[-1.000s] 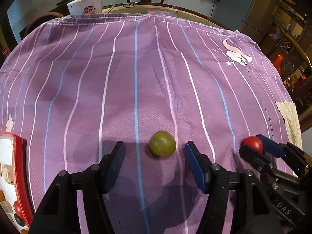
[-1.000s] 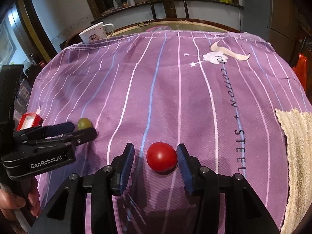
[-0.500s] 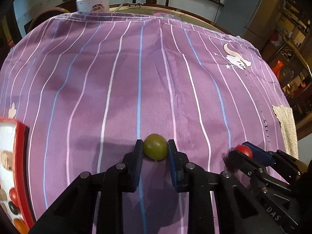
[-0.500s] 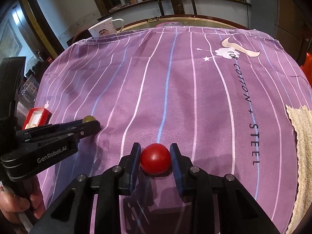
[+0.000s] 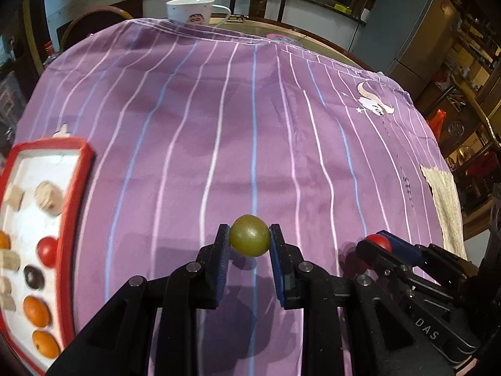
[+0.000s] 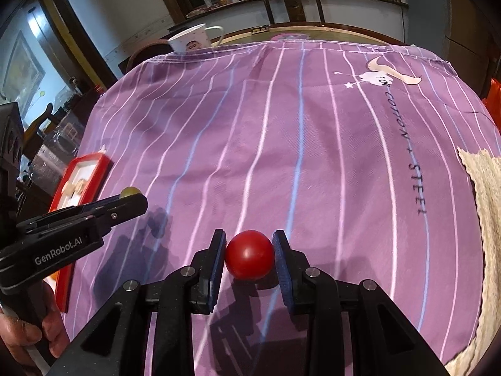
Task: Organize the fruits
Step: 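Carry the grape and tomato over the tray with both tools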
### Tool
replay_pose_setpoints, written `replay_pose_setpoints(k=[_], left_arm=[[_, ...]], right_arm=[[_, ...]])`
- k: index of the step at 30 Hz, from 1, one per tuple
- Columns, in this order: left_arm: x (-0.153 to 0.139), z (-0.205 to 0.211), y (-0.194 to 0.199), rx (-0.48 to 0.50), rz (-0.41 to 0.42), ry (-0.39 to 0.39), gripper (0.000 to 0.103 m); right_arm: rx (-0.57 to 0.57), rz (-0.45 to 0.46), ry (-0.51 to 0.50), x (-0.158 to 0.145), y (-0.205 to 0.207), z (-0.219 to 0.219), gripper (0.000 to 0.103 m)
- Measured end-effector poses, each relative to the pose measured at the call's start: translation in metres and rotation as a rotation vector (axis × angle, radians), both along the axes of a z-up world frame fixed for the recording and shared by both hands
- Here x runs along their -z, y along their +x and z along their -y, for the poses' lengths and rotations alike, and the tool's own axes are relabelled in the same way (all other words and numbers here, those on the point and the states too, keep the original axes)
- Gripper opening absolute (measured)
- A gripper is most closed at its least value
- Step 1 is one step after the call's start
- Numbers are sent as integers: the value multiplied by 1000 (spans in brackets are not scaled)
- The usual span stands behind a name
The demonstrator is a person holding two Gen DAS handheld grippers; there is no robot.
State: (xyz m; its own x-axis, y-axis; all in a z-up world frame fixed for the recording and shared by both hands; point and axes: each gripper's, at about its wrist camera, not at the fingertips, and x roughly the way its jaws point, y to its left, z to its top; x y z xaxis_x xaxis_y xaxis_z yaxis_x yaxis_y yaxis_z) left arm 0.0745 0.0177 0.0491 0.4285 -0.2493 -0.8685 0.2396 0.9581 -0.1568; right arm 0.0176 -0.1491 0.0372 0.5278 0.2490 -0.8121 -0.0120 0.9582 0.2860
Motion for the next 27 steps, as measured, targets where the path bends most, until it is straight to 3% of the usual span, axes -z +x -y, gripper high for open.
replay_pose_setpoints(k=[9, 18, 27], left_arm=[[-23, -52, -33, -52, 49, 65, 24], [-39, -117, -60, -122, 51, 30, 24], [-52, -165, -74, -158, 81, 52, 24]], right_arm=[[-42, 14, -1, -17, -21, -47, 34], [-137, 61, -30, -40, -36, -118, 34], [-225, 96, -55, -54, -43, -185, 34]])
